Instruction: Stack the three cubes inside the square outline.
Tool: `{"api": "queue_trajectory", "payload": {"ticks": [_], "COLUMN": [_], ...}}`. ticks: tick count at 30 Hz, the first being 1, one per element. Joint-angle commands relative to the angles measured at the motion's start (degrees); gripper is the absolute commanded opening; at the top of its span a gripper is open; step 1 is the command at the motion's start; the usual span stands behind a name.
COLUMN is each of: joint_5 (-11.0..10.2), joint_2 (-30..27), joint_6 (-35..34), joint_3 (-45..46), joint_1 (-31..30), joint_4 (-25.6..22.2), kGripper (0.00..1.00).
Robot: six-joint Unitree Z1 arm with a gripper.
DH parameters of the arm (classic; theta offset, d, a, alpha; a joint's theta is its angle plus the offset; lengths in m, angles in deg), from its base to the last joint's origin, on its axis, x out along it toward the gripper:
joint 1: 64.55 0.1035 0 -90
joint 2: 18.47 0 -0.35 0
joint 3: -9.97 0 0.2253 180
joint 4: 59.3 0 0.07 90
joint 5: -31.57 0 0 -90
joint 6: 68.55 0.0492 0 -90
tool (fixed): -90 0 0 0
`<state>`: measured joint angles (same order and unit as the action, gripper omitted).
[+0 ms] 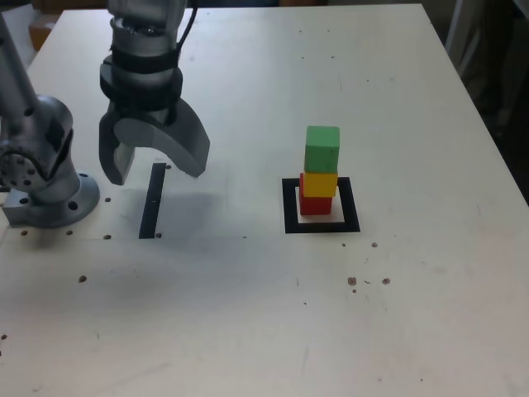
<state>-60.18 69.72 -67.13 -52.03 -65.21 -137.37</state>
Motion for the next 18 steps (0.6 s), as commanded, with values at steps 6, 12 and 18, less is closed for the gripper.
{"api": "queue_trajectory", "payload": {"ticks": [6,12,18], "joint_5": [-0.72,-0.98,-0.82], "joint_2": [2.41,2.86,3.15], "joint_6": [-0.38,-0.46,-0.75], "joint_3": [1.94,2.48,2.42], "joint_1": [0.04,0.04,0.04], "joint_4": [2.33,3.21,3.45], "kGripper": [0.99,0.99,0.99]}}
